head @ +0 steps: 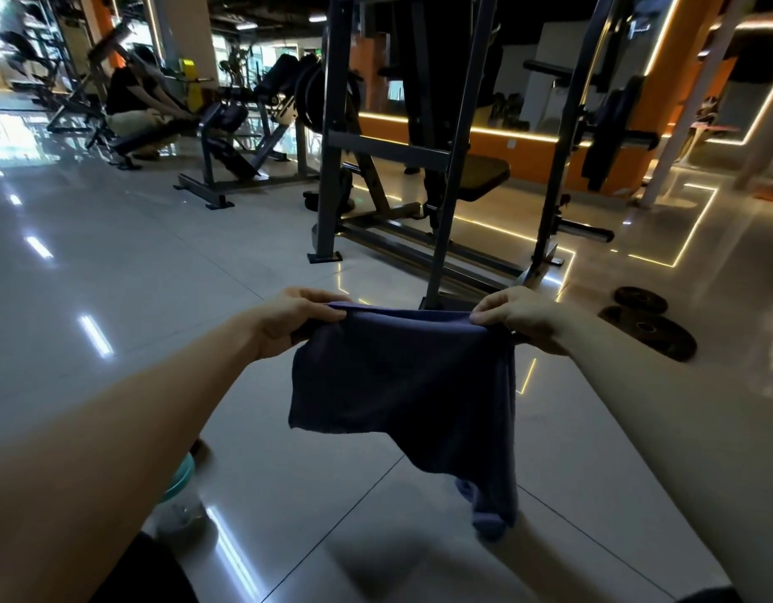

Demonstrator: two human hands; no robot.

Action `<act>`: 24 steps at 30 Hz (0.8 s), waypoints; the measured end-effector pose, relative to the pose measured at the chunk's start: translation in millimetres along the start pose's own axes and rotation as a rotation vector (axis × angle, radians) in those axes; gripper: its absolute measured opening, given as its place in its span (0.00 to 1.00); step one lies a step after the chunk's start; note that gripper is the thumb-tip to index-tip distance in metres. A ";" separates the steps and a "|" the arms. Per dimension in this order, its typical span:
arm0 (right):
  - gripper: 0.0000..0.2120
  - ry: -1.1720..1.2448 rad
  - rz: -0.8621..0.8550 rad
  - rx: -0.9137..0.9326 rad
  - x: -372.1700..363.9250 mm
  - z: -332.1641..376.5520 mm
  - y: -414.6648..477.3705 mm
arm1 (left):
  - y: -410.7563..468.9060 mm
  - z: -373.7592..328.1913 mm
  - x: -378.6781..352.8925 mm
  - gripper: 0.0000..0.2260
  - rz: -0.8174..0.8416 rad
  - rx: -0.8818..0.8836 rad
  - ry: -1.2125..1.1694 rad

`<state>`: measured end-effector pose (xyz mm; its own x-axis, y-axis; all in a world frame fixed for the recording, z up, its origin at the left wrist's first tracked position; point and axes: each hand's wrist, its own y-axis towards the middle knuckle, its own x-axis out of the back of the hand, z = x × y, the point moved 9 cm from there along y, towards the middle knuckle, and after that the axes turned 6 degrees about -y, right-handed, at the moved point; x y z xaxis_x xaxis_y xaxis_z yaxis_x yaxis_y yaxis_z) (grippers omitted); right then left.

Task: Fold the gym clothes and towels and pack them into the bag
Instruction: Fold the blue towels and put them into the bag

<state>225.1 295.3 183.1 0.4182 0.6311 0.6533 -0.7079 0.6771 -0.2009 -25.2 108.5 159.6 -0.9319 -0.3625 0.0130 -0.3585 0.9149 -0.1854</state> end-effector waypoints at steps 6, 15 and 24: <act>0.07 0.075 -0.125 0.016 10.3 1.5 -5.6 | 1.8 4.4 24.3 0.08 -0.113 -0.053 -0.092; 0.13 0.029 0.262 -0.004 -32.5 16.5 -13.6 | 4.4 14.5 76.6 0.22 -0.607 -0.020 -0.260; 0.10 0.038 0.350 -0.045 -31.6 -1.1 -14.9 | -21.5 60.3 134.4 0.27 -0.933 0.187 -0.234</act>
<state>223.1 265.7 164.6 0.1763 0.8407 0.5120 -0.7868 0.4330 -0.4399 -139.3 29.5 106.1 -0.2368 -0.9707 0.0422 -0.9125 0.2073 -0.3526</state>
